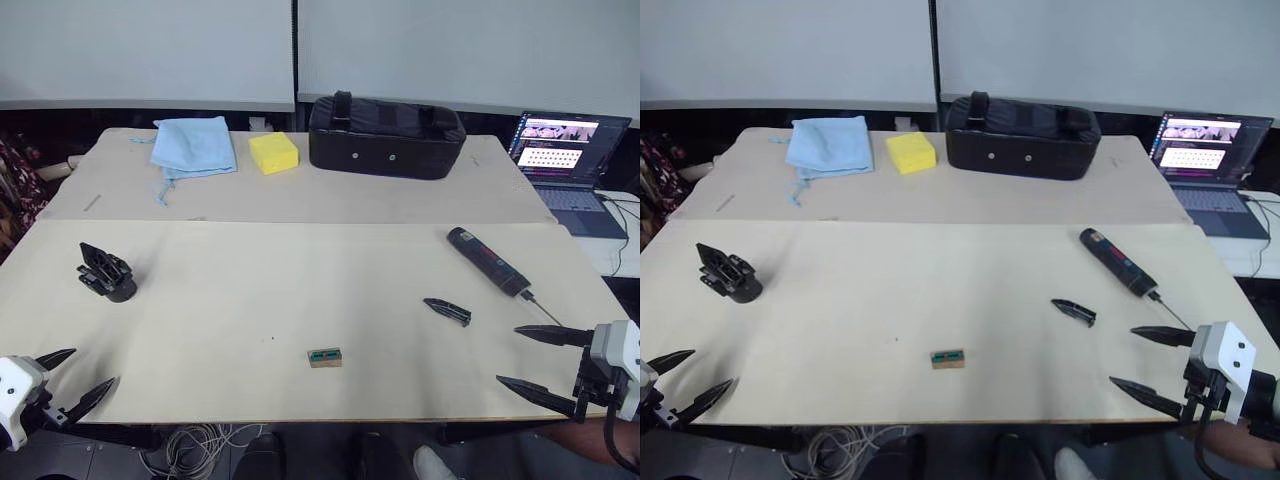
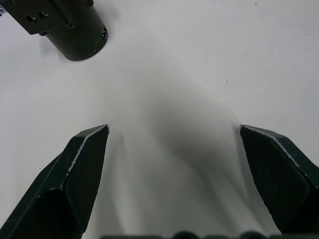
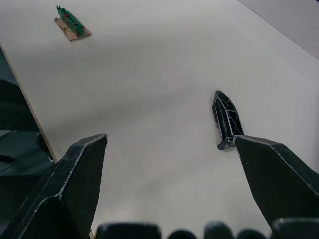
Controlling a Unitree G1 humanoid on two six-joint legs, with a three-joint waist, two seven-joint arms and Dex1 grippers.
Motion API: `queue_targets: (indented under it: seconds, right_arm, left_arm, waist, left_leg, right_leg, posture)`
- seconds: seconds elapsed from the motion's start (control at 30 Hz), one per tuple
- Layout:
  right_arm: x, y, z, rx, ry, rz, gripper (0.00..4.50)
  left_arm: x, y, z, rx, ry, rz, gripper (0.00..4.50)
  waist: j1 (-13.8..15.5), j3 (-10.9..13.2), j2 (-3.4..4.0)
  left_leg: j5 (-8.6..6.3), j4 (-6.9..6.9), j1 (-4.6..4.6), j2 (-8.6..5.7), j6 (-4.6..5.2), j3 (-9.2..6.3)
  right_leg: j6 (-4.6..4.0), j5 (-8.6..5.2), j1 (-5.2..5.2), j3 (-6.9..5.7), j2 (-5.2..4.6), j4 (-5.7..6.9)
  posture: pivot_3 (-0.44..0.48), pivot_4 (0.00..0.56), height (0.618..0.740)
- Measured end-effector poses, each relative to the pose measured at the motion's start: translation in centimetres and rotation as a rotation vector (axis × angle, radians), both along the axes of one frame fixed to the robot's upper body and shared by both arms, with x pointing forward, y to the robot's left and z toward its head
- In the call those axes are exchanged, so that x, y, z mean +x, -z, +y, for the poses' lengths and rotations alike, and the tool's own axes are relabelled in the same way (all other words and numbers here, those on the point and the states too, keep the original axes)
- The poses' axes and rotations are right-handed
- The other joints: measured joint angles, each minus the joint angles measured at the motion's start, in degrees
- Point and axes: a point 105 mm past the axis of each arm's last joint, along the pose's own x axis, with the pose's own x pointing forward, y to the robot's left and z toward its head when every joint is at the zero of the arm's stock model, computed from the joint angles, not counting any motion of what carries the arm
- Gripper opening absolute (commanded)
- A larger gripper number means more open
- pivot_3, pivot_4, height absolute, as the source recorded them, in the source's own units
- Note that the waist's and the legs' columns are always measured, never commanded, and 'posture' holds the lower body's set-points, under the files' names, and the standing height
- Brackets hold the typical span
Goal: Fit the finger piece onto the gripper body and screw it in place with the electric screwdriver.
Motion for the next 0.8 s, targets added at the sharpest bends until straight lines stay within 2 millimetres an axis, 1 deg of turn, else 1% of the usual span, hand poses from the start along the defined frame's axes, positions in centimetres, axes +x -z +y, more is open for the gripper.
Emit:
queue_targets:
  seconds: [0.1,0.13,0.17,0.23,0.3,0.37,0.4,0.47,0.53,0.6,0.7,0.73,0.8]
  right_arm:
    - [0.1,0.1,0.5,0.025,-0.017,0.016,4.50]
    - [0.2,0.2,1.3,0.053,-0.046,0.024,4.50]
    - [0.5,0.0,2.9,0.119,-0.104,0.015,4.50]
    - [0.8,-0.6,4.9,0.202,-0.178,-0.022,4.50]
    - [1.4,-1.7,6.3,0.263,-0.227,-0.077,4.50]
    - [2.2,-2.6,7.4,0.299,-0.251,-0.137,4.50]
    - [2.5,-3.0,8.0,0.308,-0.274,-0.175,4.50]
    - [2.9,-3.4,9.1,0.335,-0.302,-0.220,4.50]
    - [3.3,-3.7,9.8,0.363,-0.308,-0.245,4.50]
    - [3.7,-3.9,10.3,0.377,-0.311,-0.258,4.50]
    - [4.0,-3.8,11.2,0.378,-0.332,-0.259,4.50]
    - [4.0,-3.8,11.3,0.378,-0.334,-0.259,4.50]
    - [4.2,-3.8,11.2,0.374,-0.329,-0.261,4.50]
  left_arm:
    - [0.2,-0.6,-0.2,-0.052,-0.031,-0.036,4.44]
    - [0.4,-1.3,-0.2,-0.113,-0.073,-0.089,4.44]
    - [0.8,-2.6,-0.2,-0.178,-0.124,-0.182,4.44]
    - [1.1,-3.9,-0.1,-0.219,-0.174,-0.266,4.44]
    - [0.7,-4.4,0.8,-0.262,-0.271,-0.336,4.44]
    - [-0.1,-3.9,2.0,-0.305,-0.402,-0.374,4.44]
    - [-0.6,-3.1,2.4,-0.324,-0.470,-0.377,4.44]
    - [-1.2,-1.8,2.9,-0.362,-0.579,-0.375,4.44]
    - [-1.4,-0.9,3.2,-0.396,-0.660,-0.385,4.44]
    - [-0.8,-0.6,3.0,-0.412,-0.694,-0.393,4.44]
    - [2.3,-1.4,1.2,-0.416,-0.632,-0.411,4.44]
    - [2.8,-1.5,0.9,-0.418,-0.621,-0.414,4.44]
    - [4.5,-2.3,0.4,-0.411,-0.586,-0.413,4.44]
  waist:
    - [-0.03,-0.02,-0.03]
    - [-0.09,-0.04,-0.07]
    - [-0.22,-0.06,-0.12]
    - [-0.29,-0.06,-0.14]
    - [-0.46,-0.08,-0.10]
    - [-0.41,-0.08,-0.14]
    - [-0.24,-0.08,-0.17]
    - [0.10,-0.14,-0.27]
    - [0.67,-0.19,-0.34]
    - [1.36,-0.20,-0.37]
    - [1.97,-0.22,-0.39]
    - [1.95,-0.23,-0.40]
    - [1.81,-0.26,-0.45]
  left_leg:
    - [0.00,-0.01,0.01,0.03,0.00,0.00]
    - [0.00,-0.01,0.03,0.03,0.00,0.00]
    - [0.00,-0.01,0.05,0.13,0.00,-0.01]
    - [0.00,0.04,0.11,0.09,0.00,0.01]
    - [-0.01,0.05,0.21,0.01,0.02,0.10]
    - [-0.05,0.15,0.28,-0.07,0.04,0.13]
    - [-0.05,0.17,0.27,-0.13,0.03,0.13]
    - [-0.06,0.16,0.27,-0.10,0.03,0.13]
    - [-0.06,0.17,0.26,-0.07,0.03,0.14]
    - [-0.06,0.22,0.24,-0.08,0.02,0.14]
    - [-0.06,0.30,0.19,-0.09,0.01,0.16]
    - [-0.06,0.30,0.17,-0.09,0.01,0.17]
    - [-0.06,0.31,0.17,-0.08,0.02,0.18]
  right_leg:
    - [0.00,0.00,0.01,0.02,-0.01,0.00]
    - [0.00,0.00,0.03,0.02,0.00,0.01]
    - [0.00,0.00,0.03,0.01,0.03,0.03]
    - [0.01,0.00,0.03,0.02,0.03,0.21]
    - [0.01,0.01,0.04,0.13,0.02,0.37]
    - [0.02,0.01,0.04,0.16,0.01,0.62]
    - [0.02,0.01,0.02,0.14,0.04,0.69]
    - [0.00,0.01,0.02,0.06,0.10,0.74]
    - [-0.01,0.00,0.03,0.00,0.10,0.79]
    - [-0.01,0.00,0.04,-0.03,0.09,0.80]
    - [-0.01,0.00,0.12,-0.05,0.06,0.75]
    - [-0.01,0.00,0.11,-0.05,0.06,0.75]
    - [0.00,0.01,0.11,-0.04,0.08,0.76]
  posture:
    - [0.000,0.150,0.740]
    - [0.000,0.150,0.740]
    - [0.000,0.150,0.740]
    - [0.000,0.150,0.740]
    - [0.000,0.150,0.740]
    - [0.000,0.150,0.740]
    - [0.000,0.150,0.740]
    - [0.000,0.150,0.740]
    - [0.000,0.150,0.740]
    - [0.000,0.150,0.740]
    - [0.000,0.150,0.740]
    - [0.000,0.150,0.740]
    - [0.000,0.150,0.740]
